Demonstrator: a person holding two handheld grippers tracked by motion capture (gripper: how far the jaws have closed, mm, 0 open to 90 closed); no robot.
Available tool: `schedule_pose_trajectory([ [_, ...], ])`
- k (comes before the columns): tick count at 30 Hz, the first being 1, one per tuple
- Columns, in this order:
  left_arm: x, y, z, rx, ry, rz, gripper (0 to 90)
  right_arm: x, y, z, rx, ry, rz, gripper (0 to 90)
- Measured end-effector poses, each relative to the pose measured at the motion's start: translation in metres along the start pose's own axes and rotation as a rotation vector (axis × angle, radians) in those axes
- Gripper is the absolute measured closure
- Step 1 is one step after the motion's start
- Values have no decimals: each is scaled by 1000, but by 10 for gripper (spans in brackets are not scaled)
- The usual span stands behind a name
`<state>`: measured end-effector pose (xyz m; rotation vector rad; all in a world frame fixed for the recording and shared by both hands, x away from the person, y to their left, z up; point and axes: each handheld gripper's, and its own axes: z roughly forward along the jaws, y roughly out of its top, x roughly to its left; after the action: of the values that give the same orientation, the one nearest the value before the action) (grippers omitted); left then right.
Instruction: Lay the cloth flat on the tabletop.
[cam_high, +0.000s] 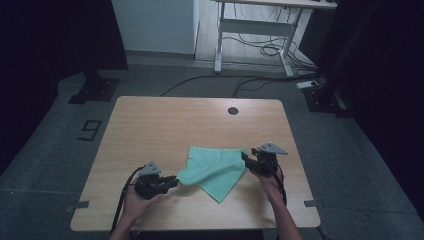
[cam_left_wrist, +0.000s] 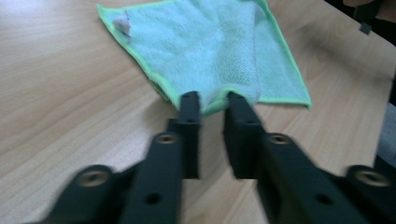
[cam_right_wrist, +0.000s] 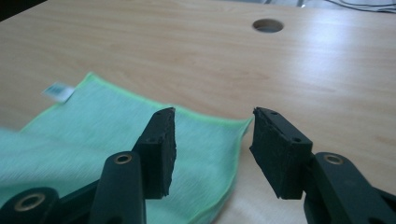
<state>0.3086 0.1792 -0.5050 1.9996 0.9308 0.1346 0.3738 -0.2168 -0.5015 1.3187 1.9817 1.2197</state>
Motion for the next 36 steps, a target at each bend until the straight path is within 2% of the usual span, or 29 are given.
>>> schedule_pose_trajectory([
  [3,0,4,-12,-39,-2,-5,610,2,-12,0,28,19,-12,503],
  [4,0,4,-12,-39,-2,-5,591,3,-13,0,29,22,-10,506],
  [7,1,12,-27,-92,17,-4,548,7,-17,-2,19,42,-9,508],
  [12,5,24,-24,-94,50,-2,526,20,-24,-7,9,87,-14,513],
  [13,7,28,-19,-91,55,-5,523,27,-28,-8,15,96,-34,513],
  [14,10,31,-13,-86,64,-9,523,27,-28,-8,15,96,-34,513],
  [15,14,37,-1,-73,80,-14,516,32,-32,-6,20,101,-42,513],
  [16,14,37,-1,-73,80,-14,515,32,-32,-6,20,101,-42,513],
  [18,18,42,13,-51,93,-15,509,34,-35,-6,24,113,-40,513],
  [20,24,50,34,-19,106,-24,494,38,-40,-7,25,124,-46,514],
  [21,24,50,34,-19,106,-24,493,38,-40,-7,25,124,-46,514],
  [22,30,55,49,2,120,-25,491,40,-42,-8,23,133,-56,514],
  [23,32,56,56,12,128,-26,490,41,-43,-9,23,137,-55,514],
  [24,32,56,56,12,128,-26,490,41,-43,-9,23,137,-55,514],
  [25,37,59,69,23,131,-37,490,43,-45,-11,24,150,-68,516],
  [26,37,59,69,23,131,-37,490,43,-45,-11,24,150,-68,516],
  [27,42,62,80,28,123,-79,493,45,-47,-11,39,156,-87,515],
  [29,43,63,87,27,123,-92,496,46,-47,-11,41,161,-88,515],
  [31,43,67,100,52,150,-71,500,50,-51,-11,54,200,-78,508],
  [36,42,73,115,78,180,-48,489,60,-56,-10,71,224,-100,481],
])
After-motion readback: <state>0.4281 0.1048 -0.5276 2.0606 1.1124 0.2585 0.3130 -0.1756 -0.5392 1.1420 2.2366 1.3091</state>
